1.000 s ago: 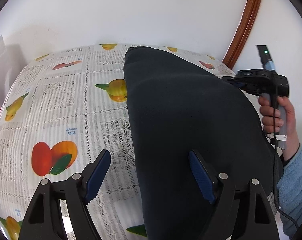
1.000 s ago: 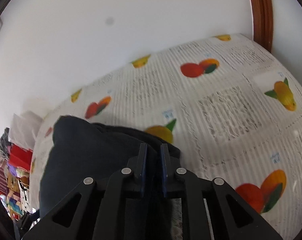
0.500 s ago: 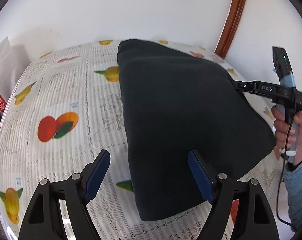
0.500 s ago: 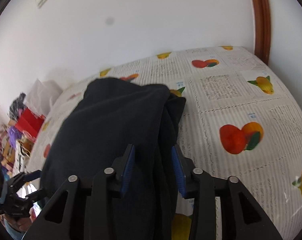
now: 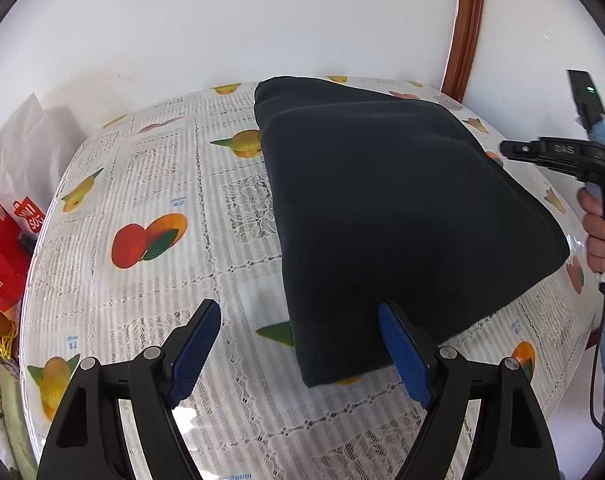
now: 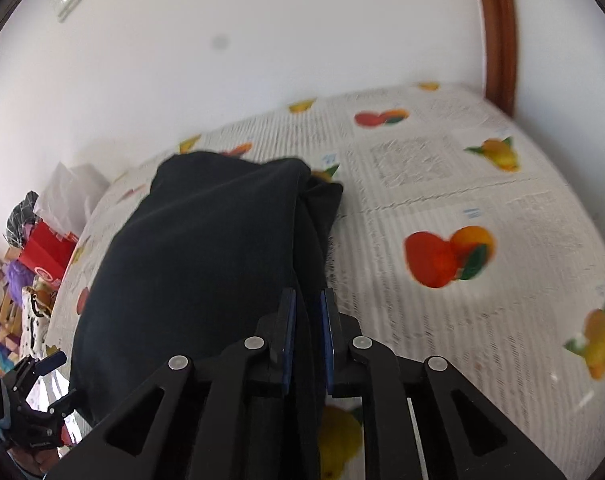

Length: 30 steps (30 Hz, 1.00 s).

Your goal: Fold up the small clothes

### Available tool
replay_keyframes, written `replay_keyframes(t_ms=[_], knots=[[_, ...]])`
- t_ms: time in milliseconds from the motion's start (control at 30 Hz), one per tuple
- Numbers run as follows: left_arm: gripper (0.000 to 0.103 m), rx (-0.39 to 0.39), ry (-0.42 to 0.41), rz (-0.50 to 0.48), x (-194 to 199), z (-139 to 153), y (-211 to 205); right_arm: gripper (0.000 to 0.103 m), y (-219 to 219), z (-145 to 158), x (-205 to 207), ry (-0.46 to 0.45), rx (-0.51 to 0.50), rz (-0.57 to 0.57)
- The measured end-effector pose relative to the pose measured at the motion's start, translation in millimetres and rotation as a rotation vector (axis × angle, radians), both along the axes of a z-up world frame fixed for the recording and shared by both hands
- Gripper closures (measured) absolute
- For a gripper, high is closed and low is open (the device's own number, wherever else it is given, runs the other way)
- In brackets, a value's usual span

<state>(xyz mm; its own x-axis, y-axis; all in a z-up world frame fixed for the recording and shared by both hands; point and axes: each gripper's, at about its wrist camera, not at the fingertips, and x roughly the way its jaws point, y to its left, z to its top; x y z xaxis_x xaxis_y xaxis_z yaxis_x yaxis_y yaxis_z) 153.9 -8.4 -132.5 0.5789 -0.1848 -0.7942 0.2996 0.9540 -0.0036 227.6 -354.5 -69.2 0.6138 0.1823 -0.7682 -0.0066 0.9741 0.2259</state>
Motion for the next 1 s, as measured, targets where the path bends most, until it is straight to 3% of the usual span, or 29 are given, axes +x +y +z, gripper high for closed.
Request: replay_keyframes(t_ms=[133,233,300,333,400,500,567,700,833,900,967,1000], knots=[[0.024,-0.061,0.012,0.010,-6,0,8,0.082,3,7,-36,-0.014,-0.018,0.035],[0.024,-0.108,0.023,-0.012,-9,-2,7,0.077,8,-2,-58,0.001,-0.026,0.064],[0.024,-0.095,0.023,-0.014,-10,-7,4,0.075,11,-15,-63,0.022,-0.020,0.065],[0.024,-0.078,0.024,-0.009,-10,-10,1,0.076,12,-22,-62,0.032,-0.018,0.062],[0.024,-0.057,0.031,0.003,-9,-14,0,0.098,11,-22,-63,0.023,0.010,0.066],[0.022,-0.043,0.034,0.014,-8,-17,1,0.100,-2,6,-85,-0.153,0.078,0.059],[0.022,-0.047,0.043,0.022,-6,-19,2,0.103,-12,13,-96,-0.218,0.043,-0.025],[0.023,-0.051,0.042,0.020,-8,-17,2,0.103,-30,-9,-92,-0.093,0.069,-0.080],[0.024,-0.050,0.035,0.002,-17,-13,0,0.096,-22,-3,-104,-0.079,0.078,-0.036],[0.024,-0.058,0.033,-0.003,-18,-12,0,0.087,-12,3,-110,-0.091,0.086,0.011],[0.024,-0.074,0.026,-0.006,-21,-10,2,0.066,-2,4,-109,-0.098,0.063,0.030],[0.024,-0.077,0.024,-0.006,-22,-10,3,0.066,3,1,-107,-0.094,0.051,0.031]])
